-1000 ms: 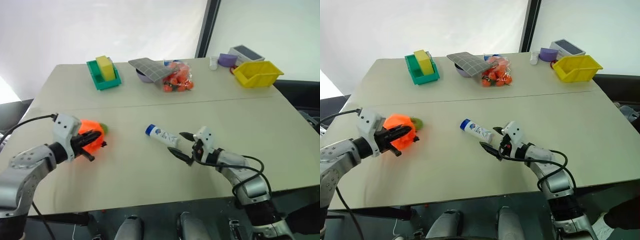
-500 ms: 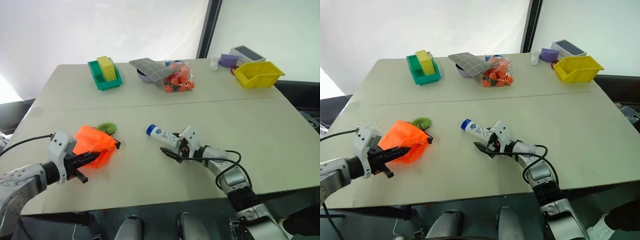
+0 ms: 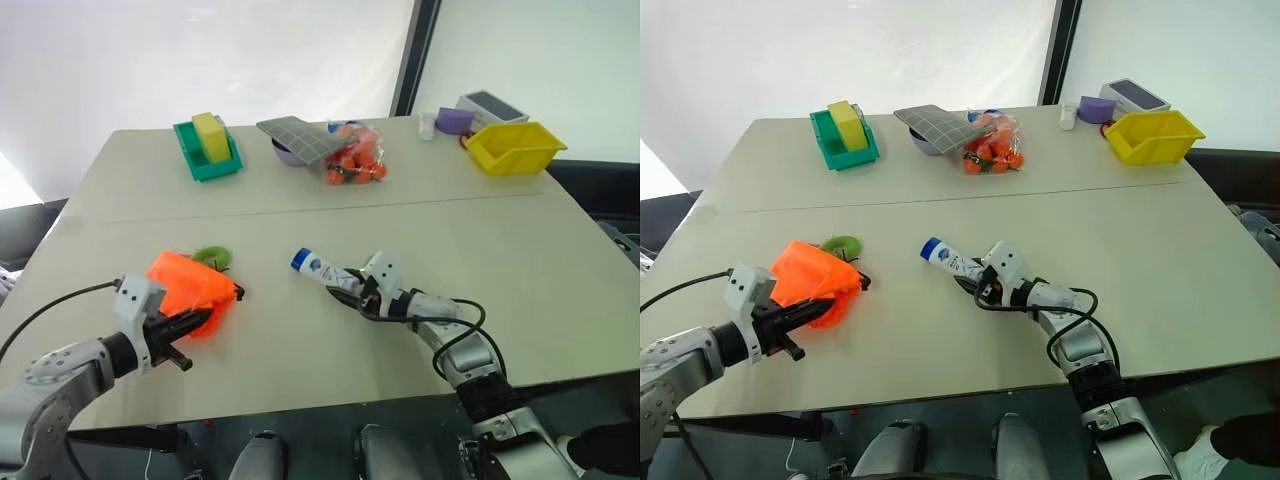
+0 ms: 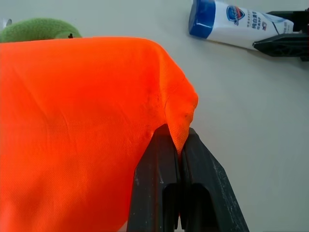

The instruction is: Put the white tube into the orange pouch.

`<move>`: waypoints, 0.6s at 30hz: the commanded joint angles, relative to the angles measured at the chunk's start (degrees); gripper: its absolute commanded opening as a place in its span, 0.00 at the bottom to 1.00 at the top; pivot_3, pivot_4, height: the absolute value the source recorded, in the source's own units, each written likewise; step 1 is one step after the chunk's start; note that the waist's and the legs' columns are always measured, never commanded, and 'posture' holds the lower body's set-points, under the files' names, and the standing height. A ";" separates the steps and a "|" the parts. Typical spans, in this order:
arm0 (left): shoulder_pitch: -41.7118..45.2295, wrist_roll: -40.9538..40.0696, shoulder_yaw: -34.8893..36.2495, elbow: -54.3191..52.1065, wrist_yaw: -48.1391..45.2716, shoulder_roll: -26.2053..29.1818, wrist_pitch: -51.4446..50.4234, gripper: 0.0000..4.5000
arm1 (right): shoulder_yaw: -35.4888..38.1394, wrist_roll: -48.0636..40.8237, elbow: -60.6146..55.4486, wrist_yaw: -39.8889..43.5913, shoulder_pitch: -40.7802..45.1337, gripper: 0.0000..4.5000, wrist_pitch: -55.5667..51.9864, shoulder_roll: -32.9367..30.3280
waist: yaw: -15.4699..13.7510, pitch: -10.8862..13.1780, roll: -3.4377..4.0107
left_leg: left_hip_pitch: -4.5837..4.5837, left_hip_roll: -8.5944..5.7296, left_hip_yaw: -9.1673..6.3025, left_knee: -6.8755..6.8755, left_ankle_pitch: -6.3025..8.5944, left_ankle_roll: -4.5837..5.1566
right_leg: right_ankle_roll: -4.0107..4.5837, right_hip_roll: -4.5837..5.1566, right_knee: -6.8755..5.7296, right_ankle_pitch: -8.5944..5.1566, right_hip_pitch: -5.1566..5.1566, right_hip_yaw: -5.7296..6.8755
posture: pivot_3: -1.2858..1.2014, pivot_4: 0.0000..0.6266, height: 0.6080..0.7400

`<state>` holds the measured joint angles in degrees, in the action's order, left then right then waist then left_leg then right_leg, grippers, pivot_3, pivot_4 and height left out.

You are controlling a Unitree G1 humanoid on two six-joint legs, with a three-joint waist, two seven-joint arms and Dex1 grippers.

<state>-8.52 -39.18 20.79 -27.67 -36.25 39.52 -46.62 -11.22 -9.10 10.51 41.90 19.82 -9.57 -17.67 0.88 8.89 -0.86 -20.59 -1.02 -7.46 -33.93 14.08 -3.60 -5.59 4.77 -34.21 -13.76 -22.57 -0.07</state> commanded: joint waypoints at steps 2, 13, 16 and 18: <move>1.54 -1.47 0.46 -1.37 1.39 -1.87 0.78 0.00 | -0.21 -5.00 -13.26 6.20 -2.59 0.48 -3.08 -2.78 | -0.10 0.02 0.03 | -0.02 0.00 0.00 0.00 0.00 0.00 | -0.02 0.00 0.03 -0.01 0.00 0.00 | 0.52 0.24 1.00; 0.96 -5.32 1.47 -3.66 0.81 -0.58 -1.37 0.00 | -9.76 -5.44 -22.09 8.40 -1.72 0.48 -14.86 -1.67 | 0.00 0.03 0.00 | 0.00 0.03 -0.02 0.00 0.02 -0.02 | -0.01 0.01 0.06 -0.03 -0.02 0.01 | 0.52 0.24 1.00; 0.43 -6.72 1.66 -5.09 1.00 -0.13 -2.11 0.00 | -11.73 -3.97 -20.06 7.47 -0.18 0.48 -15.30 0.26 | 0.00 0.04 0.00 | -0.04 0.01 -0.01 0.00 0.02 -0.02 | -0.01 0.04 0.11 -0.03 -0.04 0.01 | 0.52 0.24 1.00; 0.01 -7.75 1.99 -5.97 1.22 0.03 -2.51 0.00 | -12.23 -3.76 -18.78 6.90 0.84 0.48 -14.98 1.86 | -0.01 0.03 0.00 | -0.08 0.01 -0.01 0.01 0.02 -0.03 | -0.01 0.04 0.12 -0.03 -0.07 0.01 | 0.52 0.24 1.00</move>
<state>-8.33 -45.27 21.27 -30.15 -34.84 38.78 -48.80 -23.25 -12.58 -8.07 49.26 19.33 -25.21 -17.08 0.87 8.92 -0.86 -20.69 -1.01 -7.47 -33.90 14.09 -3.63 -5.59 4.81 -34.09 -13.78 -22.66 -0.06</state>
